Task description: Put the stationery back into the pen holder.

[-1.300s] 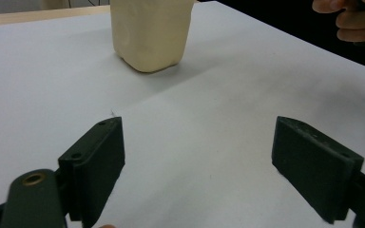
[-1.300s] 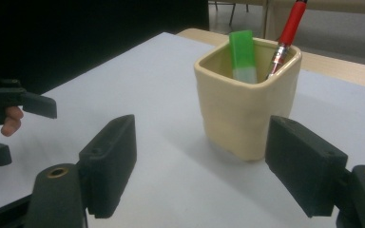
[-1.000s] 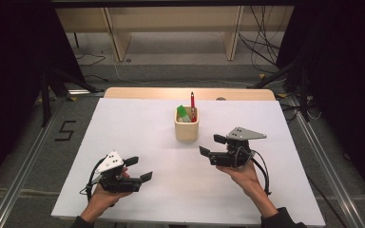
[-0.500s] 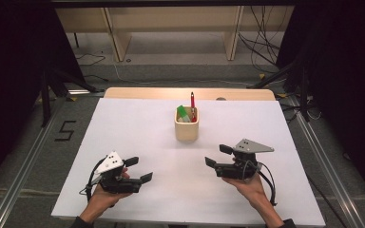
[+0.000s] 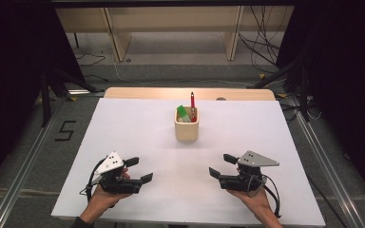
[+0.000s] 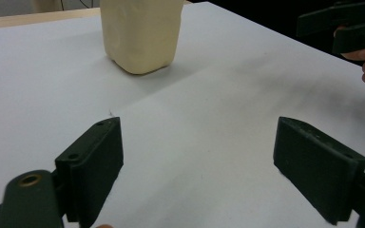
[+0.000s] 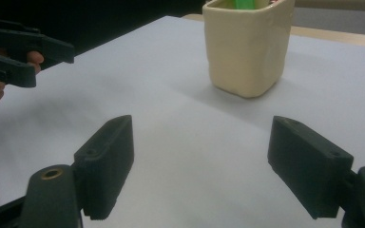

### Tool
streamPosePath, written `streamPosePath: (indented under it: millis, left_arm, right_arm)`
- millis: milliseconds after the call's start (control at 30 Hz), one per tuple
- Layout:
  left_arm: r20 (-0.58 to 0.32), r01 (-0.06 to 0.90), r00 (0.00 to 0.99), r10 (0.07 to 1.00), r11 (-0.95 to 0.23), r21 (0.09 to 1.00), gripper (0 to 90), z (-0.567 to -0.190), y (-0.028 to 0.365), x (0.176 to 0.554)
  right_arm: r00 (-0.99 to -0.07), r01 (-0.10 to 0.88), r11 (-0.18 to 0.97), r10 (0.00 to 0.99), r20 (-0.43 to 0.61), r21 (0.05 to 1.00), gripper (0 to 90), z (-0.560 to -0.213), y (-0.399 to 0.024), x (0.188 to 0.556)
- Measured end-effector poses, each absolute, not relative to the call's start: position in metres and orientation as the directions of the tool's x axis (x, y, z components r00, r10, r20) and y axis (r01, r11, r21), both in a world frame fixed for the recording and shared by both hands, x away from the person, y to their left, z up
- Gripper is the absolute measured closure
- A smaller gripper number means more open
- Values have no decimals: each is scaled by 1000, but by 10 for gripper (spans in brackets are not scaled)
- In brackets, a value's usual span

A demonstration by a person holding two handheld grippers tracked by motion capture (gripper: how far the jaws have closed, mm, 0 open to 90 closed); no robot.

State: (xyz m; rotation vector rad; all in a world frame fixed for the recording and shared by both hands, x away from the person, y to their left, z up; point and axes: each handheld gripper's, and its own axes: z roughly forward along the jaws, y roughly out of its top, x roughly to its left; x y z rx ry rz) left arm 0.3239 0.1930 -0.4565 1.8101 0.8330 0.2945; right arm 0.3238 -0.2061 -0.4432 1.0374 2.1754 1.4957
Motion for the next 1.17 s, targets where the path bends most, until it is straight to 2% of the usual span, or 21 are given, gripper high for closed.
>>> streamPosePath:
  millis: [400, 1167]
  left_arm:
    - [-201, 404, 725, 659, -171, 899, 168, -456, 195, 324]
    - [-187, 398, 731, 656, -187, 898, 168, -458, 193, 324]
  right_arm:
    - [-670, 393, 173, 726, 153, 903, 245, -453, -221, 305]
    - [-665, 390, 164, 731, 154, 906, 236, -453, -224, 306]
